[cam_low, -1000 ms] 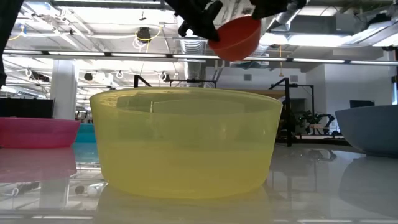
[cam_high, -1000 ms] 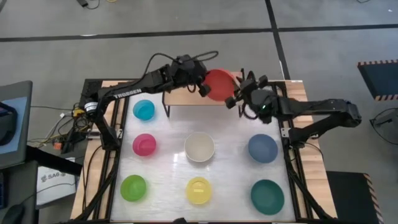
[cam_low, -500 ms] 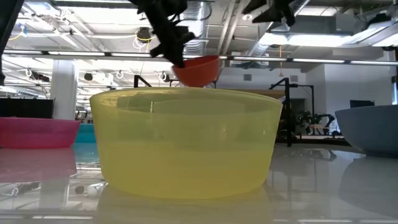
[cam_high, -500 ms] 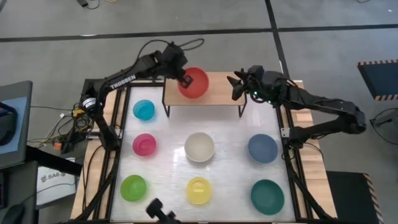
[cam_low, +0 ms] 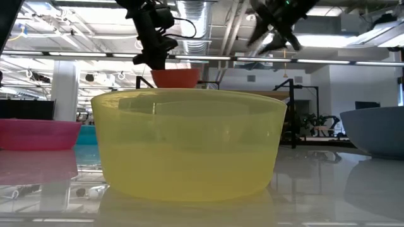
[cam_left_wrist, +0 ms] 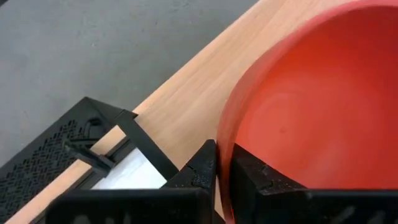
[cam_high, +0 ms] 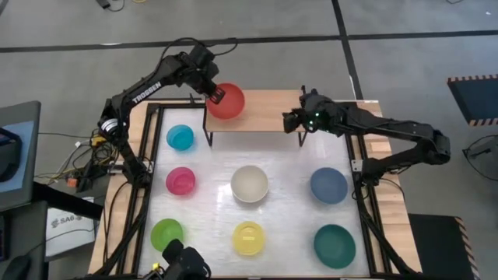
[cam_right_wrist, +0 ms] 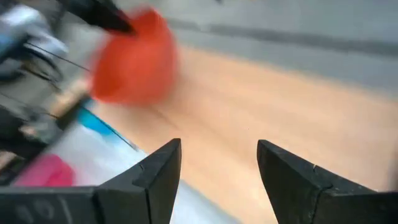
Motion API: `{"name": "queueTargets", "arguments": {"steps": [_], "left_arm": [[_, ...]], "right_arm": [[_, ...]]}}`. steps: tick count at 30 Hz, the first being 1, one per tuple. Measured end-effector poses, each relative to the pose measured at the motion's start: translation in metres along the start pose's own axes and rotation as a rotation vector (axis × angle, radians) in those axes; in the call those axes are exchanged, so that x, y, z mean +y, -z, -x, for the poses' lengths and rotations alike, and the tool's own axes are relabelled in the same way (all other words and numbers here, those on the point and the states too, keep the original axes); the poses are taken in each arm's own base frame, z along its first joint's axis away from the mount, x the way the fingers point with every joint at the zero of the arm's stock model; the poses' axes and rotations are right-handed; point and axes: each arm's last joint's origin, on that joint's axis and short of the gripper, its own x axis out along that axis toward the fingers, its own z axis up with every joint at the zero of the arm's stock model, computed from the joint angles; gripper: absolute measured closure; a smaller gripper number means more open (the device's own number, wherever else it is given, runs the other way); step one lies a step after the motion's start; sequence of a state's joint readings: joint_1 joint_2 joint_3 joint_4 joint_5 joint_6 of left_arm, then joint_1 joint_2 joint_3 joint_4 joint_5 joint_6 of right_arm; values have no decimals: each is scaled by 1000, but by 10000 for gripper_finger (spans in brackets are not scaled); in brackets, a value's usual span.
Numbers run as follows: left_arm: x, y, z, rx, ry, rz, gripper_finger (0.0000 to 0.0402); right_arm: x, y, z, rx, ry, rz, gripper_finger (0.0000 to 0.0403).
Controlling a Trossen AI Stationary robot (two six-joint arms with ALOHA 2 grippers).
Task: Place and stack bowls onto a shelf
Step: Put the orange bowl on the shelf, then stack the blue bowl on top of the orange bowl on the shelf
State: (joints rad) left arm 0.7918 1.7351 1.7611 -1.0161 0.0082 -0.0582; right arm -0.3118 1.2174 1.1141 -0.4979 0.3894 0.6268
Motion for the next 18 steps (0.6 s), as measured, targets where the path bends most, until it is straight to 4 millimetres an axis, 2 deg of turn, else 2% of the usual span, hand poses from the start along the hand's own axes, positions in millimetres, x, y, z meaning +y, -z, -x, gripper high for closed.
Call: {"name": "queueTargets", "arguments": {"steps": [4,10,14,18], "left_arm": [[0,0,0,-1,3,-22,337],[1,0,5,-15,-24,-39,256],[-1,-1,34,-127,-29,-82,212],[-9,0,63,-235,-23,-101,193]], "right_arm": [[-14,13,5,135,117,-45,167],[-33,32,34,342,243,-60,168],[-42,49,50,531,301,-1,168],[-49,76,47,715,316,45,168]]}}
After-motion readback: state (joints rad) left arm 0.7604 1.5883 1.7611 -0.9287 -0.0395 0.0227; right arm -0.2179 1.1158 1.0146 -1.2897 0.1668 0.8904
